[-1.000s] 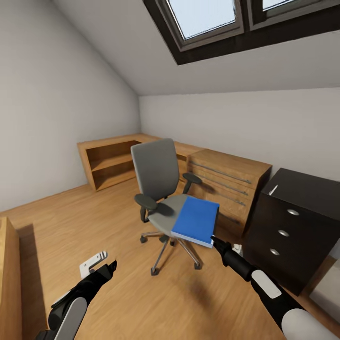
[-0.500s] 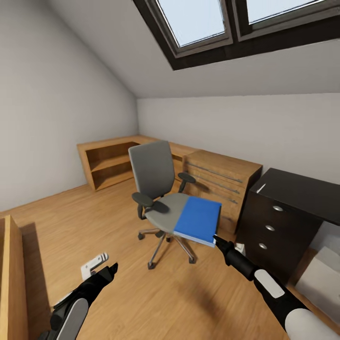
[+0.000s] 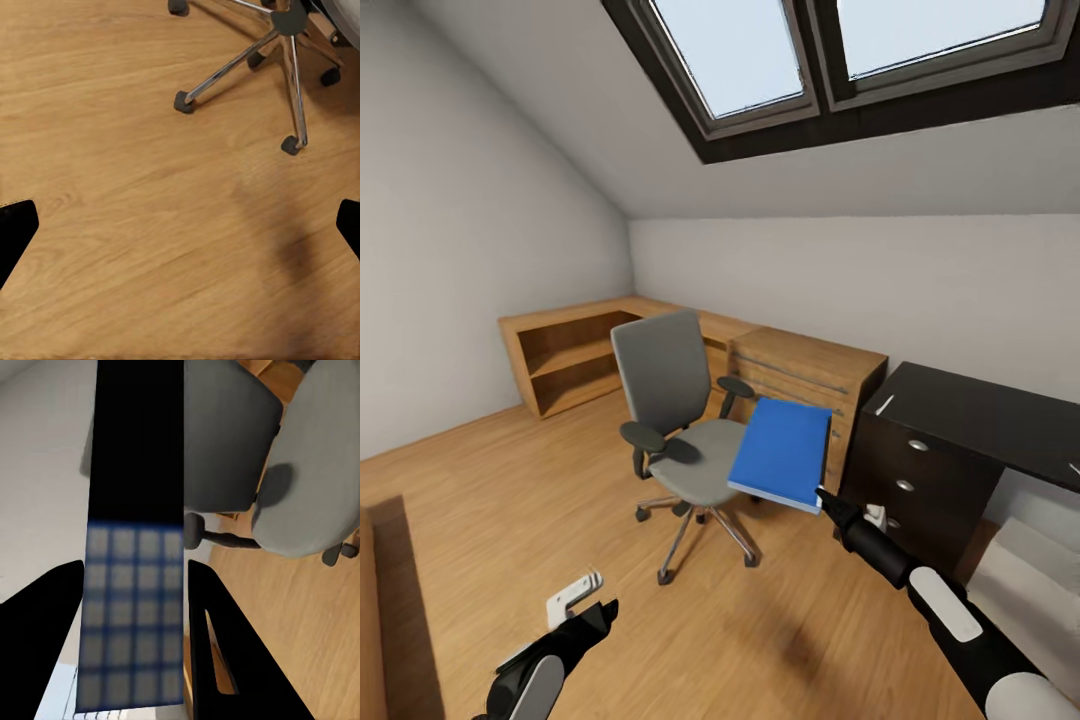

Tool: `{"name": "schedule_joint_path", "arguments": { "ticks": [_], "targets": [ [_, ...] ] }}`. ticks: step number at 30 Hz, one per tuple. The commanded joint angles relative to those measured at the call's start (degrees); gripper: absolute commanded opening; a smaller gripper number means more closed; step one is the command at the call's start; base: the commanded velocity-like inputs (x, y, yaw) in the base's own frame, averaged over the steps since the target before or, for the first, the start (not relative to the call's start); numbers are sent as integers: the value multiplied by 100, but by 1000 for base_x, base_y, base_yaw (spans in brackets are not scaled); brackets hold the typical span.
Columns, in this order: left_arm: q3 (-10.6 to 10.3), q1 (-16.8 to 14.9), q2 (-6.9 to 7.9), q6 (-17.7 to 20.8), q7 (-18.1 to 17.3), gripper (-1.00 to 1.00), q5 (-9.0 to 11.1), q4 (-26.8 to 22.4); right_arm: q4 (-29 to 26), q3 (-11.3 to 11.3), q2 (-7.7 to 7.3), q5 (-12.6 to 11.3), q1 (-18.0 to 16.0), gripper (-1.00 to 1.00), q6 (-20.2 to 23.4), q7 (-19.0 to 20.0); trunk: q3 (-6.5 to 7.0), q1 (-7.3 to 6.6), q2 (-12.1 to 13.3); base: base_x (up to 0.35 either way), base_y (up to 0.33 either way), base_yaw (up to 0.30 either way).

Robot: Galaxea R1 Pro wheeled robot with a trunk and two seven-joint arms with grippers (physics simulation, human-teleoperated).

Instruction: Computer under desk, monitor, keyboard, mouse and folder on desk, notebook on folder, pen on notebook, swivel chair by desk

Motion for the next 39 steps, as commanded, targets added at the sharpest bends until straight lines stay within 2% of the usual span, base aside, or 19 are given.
{"name": "schedule_joint_path", "arguments": {
  "ticks": [1,5,8,10,11,13,15,16,17,18,21,22,26,39],
  "targets": [
    [-16,-3,5,-3,58,100,57,89,-205,19,-45,-51,108,-100,20,-1,20,-23,39,0,0,-116],
    [-19,-3,9,-183,39,100,50,661,-652,19,-134,-60,332,-100,38,12,104,-111,199,0,0,-43],
    [-25,-3,25,-906,26,100,47,1452,-743,26,-143,-75,376,-100,43,106,160,-177,319,0,0,-8],
    [-37,-3,28,-1256,23,100,31,1953,-791,35,-140,-68,384,-100,44,212,196,-221,399,0,0,-2],
    [-71,-3,29,-1432,22,100,-38,2236,-919,59,-140,-41,387,-100,45,232,214,-243,440,0,0,0],
    [-118,-3,29,-1541,22,100,-168,2411,-1101,111,-142,70,389,-100,45,201,250,-286,520,0,0,0],
    [-185,-3,14,-1777,21,100,-446,2613,-1639,160,-144,522,390,-100,52,-124,286,-330,600,0,0,0],
    [-201,-3,12,-1831,21,100,-479,2655,-1741,163,-144,575,390,-100,54,-220,304,-352,640,0,0,0],
    [-292,-3,11,-2053,21,100,-563,2810,-2218,174,-139,699,390,-100,66,-886,322,-374,680,0,0,0],
    [-315,-3,12,-2093,21,100,-575,2836,-2426,178,-139,714,390,-100,76,-1220,340,-396,720,0,0,0],
    [-382,-3,14,-2210,21,100,-609,2918,-3850,207,-127,745,391,-100,322,-3589,394,-462,841,0,0,0],
    [-409,-3,13,-2252,21,100,-619,2943,-4559,184,-109,734,384,-100,969,-5106,412,-484,881,0,0,0],
    [-416,-3,12,-2266,21,100,-624,2947,-4579,180,-74,747,389,-100,1099,-5362,483,-572,1041,0,0,0],
    [-421,-3,4,-2278,21,100,-632,2948,-4519,161,-85,734,452,-100,1139,-5387,717,-858,1563,0,0,0]
  ]
}}
